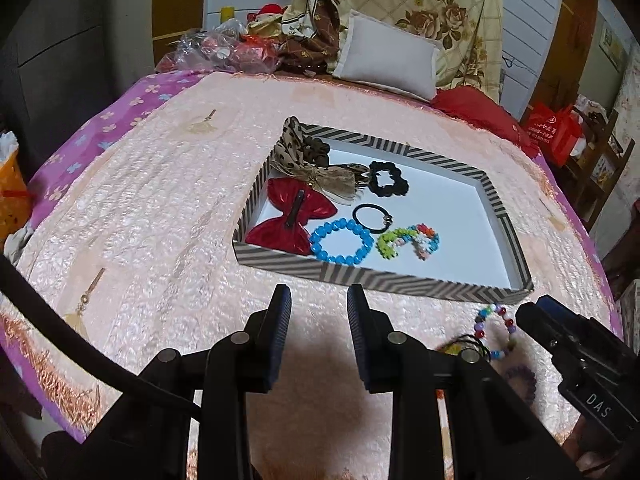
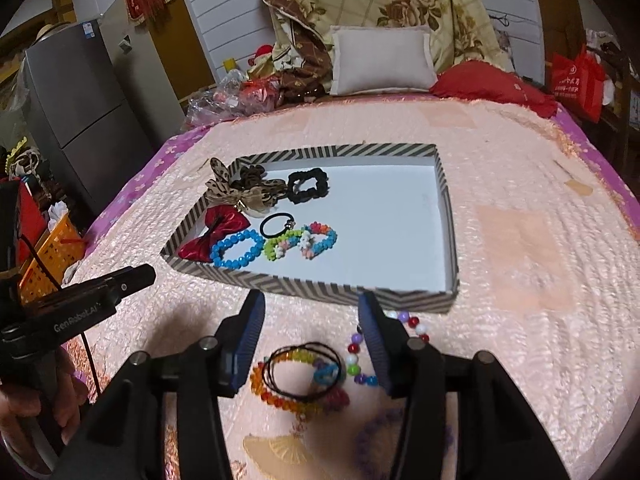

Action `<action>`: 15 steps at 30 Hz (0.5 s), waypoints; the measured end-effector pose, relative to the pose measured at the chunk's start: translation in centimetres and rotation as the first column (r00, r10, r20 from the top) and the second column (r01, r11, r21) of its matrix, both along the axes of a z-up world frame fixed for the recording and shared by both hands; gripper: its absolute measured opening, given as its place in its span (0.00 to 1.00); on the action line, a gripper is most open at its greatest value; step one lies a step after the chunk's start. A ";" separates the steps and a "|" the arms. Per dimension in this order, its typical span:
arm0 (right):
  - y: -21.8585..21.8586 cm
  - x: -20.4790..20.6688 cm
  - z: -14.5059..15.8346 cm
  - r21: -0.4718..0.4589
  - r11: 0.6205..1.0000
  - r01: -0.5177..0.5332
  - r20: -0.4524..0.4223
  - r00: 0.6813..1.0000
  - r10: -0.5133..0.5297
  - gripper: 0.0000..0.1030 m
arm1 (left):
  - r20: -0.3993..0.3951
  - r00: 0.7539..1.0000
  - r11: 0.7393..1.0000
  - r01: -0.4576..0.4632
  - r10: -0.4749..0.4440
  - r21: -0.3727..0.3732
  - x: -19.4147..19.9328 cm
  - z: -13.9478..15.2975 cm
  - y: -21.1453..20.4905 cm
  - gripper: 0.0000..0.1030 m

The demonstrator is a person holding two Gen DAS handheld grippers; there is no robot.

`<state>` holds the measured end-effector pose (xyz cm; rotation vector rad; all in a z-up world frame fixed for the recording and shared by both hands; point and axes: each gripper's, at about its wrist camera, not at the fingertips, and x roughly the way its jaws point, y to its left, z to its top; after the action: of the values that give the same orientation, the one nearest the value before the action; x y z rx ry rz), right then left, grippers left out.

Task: Organize jewelry
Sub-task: 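Withdraw both open tools from the tray toward the remaining bracelets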

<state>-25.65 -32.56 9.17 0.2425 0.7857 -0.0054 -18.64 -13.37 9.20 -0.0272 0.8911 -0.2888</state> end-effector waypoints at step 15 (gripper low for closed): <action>-0.7 -3.3 -0.2 -0.043 0.999 0.029 -0.001 1.000 -0.029 0.54 | 0.080 0.997 0.997 -0.013 0.008 0.070 -3.4 0.6 -1.2 0.24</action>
<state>-28.96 -33.26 8.94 0.2134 0.7832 -0.0500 -22.07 -14.61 9.79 0.0450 0.8209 -0.2468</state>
